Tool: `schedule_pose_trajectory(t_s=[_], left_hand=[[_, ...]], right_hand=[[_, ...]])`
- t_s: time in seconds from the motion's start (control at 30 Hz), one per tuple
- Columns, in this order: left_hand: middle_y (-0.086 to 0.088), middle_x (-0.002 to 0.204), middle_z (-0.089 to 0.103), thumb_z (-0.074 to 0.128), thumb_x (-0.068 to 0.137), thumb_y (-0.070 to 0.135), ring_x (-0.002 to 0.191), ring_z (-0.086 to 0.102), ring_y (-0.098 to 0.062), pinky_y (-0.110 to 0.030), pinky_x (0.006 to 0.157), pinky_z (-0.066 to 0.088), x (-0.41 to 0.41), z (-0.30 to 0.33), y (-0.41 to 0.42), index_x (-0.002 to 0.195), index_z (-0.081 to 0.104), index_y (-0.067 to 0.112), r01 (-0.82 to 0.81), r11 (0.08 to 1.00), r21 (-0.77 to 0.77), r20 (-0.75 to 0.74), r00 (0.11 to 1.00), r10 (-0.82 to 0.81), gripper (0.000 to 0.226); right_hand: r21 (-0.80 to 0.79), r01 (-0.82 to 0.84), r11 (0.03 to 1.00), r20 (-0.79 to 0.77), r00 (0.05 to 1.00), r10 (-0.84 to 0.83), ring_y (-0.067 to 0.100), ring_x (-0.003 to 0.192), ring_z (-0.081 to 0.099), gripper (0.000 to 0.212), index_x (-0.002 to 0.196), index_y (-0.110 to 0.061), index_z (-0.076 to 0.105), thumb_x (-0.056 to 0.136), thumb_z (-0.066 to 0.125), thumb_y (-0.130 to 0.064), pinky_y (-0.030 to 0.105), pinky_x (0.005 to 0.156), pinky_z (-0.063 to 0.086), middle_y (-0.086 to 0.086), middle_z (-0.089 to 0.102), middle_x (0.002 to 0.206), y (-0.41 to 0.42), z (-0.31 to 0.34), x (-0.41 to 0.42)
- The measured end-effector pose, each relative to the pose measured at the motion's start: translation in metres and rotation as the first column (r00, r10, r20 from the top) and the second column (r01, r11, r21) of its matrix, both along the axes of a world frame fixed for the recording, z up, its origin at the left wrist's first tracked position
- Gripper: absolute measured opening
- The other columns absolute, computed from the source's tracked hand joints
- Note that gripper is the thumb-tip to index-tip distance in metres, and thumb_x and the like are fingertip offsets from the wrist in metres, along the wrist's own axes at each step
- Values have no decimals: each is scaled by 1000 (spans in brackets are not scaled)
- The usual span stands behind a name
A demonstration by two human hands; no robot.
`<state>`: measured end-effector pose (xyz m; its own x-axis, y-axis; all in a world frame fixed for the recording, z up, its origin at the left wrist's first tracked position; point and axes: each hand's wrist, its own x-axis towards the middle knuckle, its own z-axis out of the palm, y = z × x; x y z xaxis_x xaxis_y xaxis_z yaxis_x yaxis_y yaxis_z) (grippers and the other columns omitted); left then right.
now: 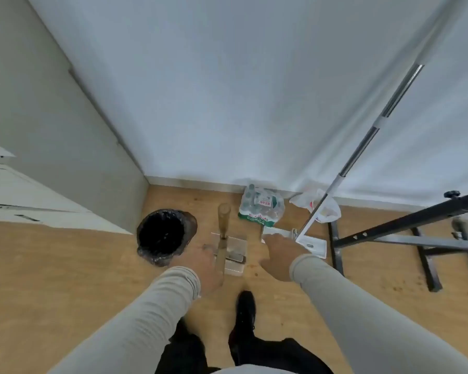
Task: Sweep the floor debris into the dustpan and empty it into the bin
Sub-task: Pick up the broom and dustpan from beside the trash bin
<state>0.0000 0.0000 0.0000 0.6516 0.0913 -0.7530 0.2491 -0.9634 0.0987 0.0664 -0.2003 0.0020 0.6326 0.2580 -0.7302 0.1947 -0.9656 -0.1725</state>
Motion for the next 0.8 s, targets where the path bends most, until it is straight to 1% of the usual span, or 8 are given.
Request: schedule_pose_trajectory(t_s=[0.1,0.17,0.23,0.3,0.4,0.53,0.7,0.8], left_hand=[[-3,130,60,52,89,55,116,59,-27,-39,94,50,5,-19,-13,139,46,21,-107,993,-59,-41,994,105,61],[-2,124,62,53,87,54,108,62,-26,-39,94,51,13,-44,-21,140,42,22,-297,945,-135,-84,954,287,63],[0,119,63,55,82,52,103,64,-26,-40,94,53,23,-78,-28,141,39,21,-502,830,-245,-150,865,479,69],[-3,129,60,62,89,34,116,61,-29,-37,101,49,30,-104,-33,139,43,11,-608,723,-329,-143,789,598,58],[-14,121,60,56,97,3,116,58,-32,-34,96,44,36,-140,-39,129,54,7,-707,583,-401,-76,660,748,32],[-7,98,70,60,94,22,92,64,-27,-32,74,49,31,-157,-53,106,63,19,-744,449,-495,-79,553,830,14],[2,106,69,65,90,29,103,65,-22,-38,96,52,22,-136,-54,117,61,23,-721,421,-550,-109,562,820,29],[1,116,66,63,95,23,114,62,-22,-30,100,47,-15,-128,-42,133,55,19,-743,422,-519,-134,558,819,40]], right_hand=[[246,273,930,-169,957,-236,23,98,63,50,147,-17,42,99,49,-30,38,88,56,5,62,119,23,-2,25],[319,591,741,-366,798,-479,24,82,65,40,134,-8,53,102,46,-31,46,84,61,11,66,100,48,-2,43],[177,867,465,-618,466,-634,24,71,69,46,126,-10,54,99,50,-48,40,69,64,13,70,80,70,-1,57],[4,893,449,-738,306,-602,20,64,67,55,118,-5,57,94,59,-54,31,53,61,10,66,70,83,-5,60],[-79,900,428,-841,170,-513,12,55,59,24,89,-7,58,95,66,-28,23,46,57,7,57,69,87,-17,60],[-129,927,351,-850,80,-522,12,43,59,18,78,-8,53,91,66,-5,22,45,56,10,53,72,71,-26,79],[-168,894,416,-843,88,-531,14,42,59,16,79,-6,55,86,68,-1,23,43,56,11,54,71,59,-29,86],[-135,956,259,-804,47,-593,11,39,53,19,73,-7,52,86,65,-2,18,39,52,9,50,70,36,-21,118]])
